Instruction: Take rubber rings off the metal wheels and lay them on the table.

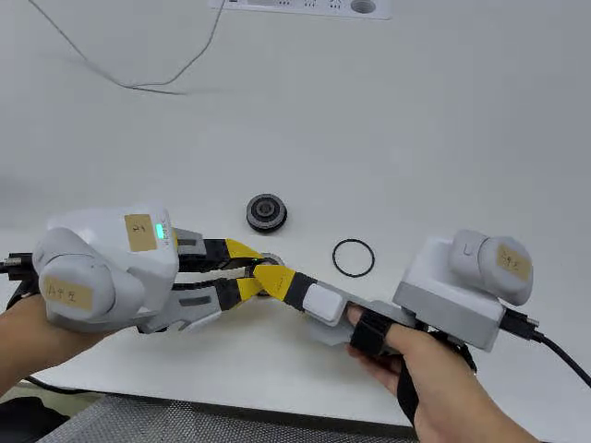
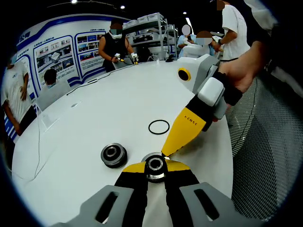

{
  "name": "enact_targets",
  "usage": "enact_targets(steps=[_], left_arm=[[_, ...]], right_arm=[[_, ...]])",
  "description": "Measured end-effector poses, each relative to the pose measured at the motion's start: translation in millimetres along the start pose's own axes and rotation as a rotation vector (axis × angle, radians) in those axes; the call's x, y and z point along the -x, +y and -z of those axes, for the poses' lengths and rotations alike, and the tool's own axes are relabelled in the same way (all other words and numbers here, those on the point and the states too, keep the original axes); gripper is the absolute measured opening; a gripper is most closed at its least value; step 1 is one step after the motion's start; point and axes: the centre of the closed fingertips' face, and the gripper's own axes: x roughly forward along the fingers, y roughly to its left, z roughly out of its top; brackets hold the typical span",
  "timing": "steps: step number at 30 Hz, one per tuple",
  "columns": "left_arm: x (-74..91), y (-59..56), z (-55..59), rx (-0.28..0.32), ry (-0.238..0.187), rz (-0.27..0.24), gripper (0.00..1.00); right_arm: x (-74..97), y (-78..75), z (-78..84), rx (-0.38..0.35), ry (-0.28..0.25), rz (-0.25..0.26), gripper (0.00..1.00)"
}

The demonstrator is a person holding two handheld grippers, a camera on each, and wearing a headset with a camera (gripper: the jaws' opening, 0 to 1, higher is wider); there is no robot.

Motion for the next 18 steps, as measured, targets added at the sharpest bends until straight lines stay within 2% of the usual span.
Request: enact_targets(steps=[12,14,18], left_arm=[[0.1,-0.8,-1.0,-0.001,0.001,0.0,0.13],[0.2,-0.9,-1.1,-0.002,0.002,0.0,0.13],[0.2,-1.0,-1.3,-0.001,0.001,0.001,0.13]], right_arm=[[1.5,-7.3,0.5,0.062,-0.004,0.039,0.22],[3.0,-6.6,-3.5,0.063,-0.018,0.034,0.18],[2.0,-7.3,-3.0,0.076,-0.007,0.033,0.17]])
